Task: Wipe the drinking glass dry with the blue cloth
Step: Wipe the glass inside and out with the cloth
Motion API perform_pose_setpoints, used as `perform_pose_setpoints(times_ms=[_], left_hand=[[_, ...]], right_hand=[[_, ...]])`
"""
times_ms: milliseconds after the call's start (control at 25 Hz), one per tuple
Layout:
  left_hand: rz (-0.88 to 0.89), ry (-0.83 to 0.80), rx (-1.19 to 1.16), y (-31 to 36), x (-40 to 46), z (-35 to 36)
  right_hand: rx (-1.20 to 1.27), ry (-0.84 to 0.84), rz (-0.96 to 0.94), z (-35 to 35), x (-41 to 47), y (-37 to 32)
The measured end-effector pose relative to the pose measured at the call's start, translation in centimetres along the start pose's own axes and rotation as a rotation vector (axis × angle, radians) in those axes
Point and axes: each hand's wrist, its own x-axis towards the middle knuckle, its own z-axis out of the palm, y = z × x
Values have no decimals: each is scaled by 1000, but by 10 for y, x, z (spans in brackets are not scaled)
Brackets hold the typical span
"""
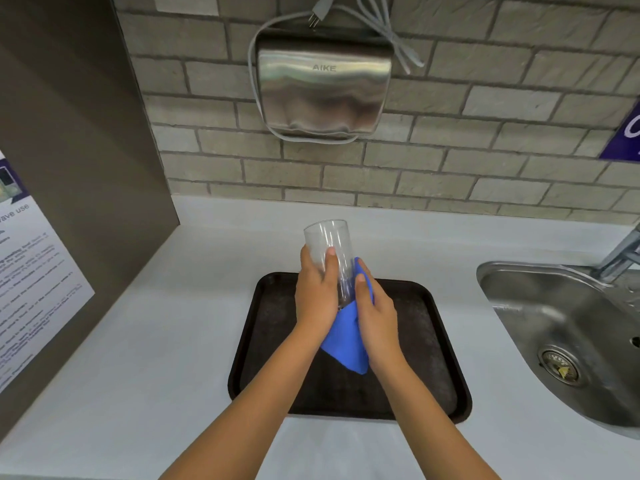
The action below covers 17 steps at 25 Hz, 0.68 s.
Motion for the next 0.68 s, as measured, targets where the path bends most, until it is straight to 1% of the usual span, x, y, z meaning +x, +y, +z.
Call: perform_pose_setpoints(times_ms=[120,160,200,280,360,400,440,480,600,640,680], left_hand=[[-199,-69,-151,-1,4,-2],[-239,-93,-212,-2,4,-5],[-253,-122,-260,-3,3,-9],[-248,-194,-331,-7,-1,-12],[-261,-269,-374,-10,-8,-10],[-272,-293,-389,-10,-9,-8],[-286,-304,-409,-9,-9,-6],[-302,-308,-435,-8,-8,-6],[-325,-285,-475,-5,0,-6],[-325,-278,-471,-7,1,-5],[-326,-276,-468,-9,1,-4]], right_hand=[[-364,-2,-234,13,-21,10],[-428,-24,-297,16,-25,14],[-414,-48,-319,17,-26,15],[-231,-54,-248,11,-15,6],[-23,-25,-45,-1,7,-3],[34,-13,43,-4,15,-7],[33,-6,56,-6,15,-9],[-31,8,-2,-4,10,-11],[-493,38,-359,7,-17,-7],[-573,39,-442,10,-19,-2],[-580,28,-451,11,-17,1]])
